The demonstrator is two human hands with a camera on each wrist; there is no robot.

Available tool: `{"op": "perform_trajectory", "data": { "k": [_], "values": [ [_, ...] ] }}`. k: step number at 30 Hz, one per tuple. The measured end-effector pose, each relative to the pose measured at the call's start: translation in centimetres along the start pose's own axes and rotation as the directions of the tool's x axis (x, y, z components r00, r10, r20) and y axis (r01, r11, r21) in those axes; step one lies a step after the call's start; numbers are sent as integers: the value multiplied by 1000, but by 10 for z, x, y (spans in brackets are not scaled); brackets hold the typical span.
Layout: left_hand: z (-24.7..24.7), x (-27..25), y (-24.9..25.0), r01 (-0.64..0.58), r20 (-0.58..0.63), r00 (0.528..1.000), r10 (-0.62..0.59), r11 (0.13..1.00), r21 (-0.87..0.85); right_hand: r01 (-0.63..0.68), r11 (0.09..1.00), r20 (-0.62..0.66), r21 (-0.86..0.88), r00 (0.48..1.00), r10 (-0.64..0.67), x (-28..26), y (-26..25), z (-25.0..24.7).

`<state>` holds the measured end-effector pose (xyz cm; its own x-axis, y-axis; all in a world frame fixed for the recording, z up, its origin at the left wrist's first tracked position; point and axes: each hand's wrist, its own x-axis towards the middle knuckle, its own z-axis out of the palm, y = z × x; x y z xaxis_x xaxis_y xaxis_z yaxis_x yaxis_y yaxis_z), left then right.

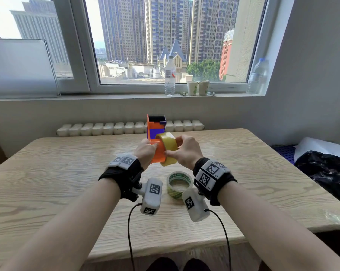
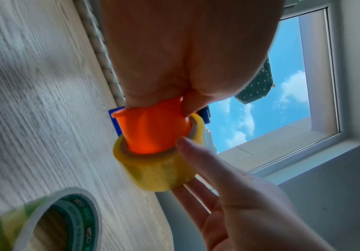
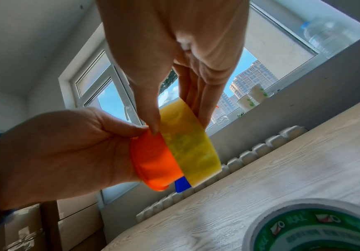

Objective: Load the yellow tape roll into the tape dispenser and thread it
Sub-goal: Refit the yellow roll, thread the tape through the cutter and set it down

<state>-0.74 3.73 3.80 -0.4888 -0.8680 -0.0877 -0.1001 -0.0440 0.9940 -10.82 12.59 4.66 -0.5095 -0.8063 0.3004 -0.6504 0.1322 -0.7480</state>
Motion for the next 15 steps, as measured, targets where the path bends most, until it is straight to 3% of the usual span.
{"op": "perform_trajectory", "data": {
  "k": [6, 11, 15],
  "values": [
    [-11, -8, 7, -18, 33, 999, 19, 1000, -9, -11, 1000, -43, -20, 999, 10, 3, 16, -8],
    [-28, -10, 17, -72, 21, 997, 73, 996, -44, -19, 982, 25, 190, 1000, 14, 9, 27, -22],
    [-40, -6, 19, -110, -7, 994, 109, 993, -34, -70, 919, 189, 388, 982, -5, 13, 27, -37]
  ]
}}
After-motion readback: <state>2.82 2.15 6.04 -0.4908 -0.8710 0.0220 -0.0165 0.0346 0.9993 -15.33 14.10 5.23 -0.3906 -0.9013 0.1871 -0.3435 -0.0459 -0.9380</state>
